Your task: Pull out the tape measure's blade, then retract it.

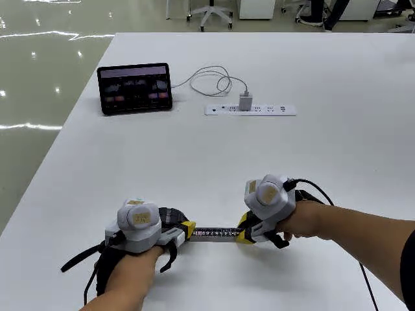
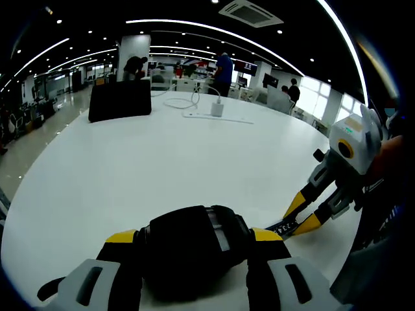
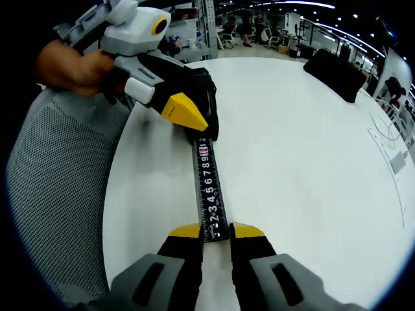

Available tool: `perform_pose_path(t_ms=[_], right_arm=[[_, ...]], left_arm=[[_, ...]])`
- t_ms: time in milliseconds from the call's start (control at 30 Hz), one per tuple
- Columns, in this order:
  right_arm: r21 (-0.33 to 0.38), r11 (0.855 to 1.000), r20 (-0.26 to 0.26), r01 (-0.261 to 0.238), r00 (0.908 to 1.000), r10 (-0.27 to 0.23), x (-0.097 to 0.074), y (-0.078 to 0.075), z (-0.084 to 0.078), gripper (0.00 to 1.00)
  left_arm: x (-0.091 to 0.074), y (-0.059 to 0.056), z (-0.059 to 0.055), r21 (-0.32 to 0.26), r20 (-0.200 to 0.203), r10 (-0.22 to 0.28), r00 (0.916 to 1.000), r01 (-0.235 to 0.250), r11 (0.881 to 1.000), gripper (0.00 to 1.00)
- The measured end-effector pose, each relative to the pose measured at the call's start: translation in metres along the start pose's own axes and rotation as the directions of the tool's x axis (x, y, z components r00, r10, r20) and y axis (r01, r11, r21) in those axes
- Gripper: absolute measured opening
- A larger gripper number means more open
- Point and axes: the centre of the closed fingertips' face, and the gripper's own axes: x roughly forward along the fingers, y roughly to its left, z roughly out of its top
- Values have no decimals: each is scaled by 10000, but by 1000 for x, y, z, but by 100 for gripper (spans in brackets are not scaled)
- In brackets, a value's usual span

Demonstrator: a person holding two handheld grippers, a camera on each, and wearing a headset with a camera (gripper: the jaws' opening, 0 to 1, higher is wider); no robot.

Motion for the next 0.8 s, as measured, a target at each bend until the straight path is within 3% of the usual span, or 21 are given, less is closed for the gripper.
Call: perform_pose_path(t_ms=[800], right_arm=[[229, 9997, 82, -82, 9999, 80, 10, 3, 17, 11]], left_arm=[[1, -1, -1, 215, -16, 50, 10000, -50, 9998, 61]])
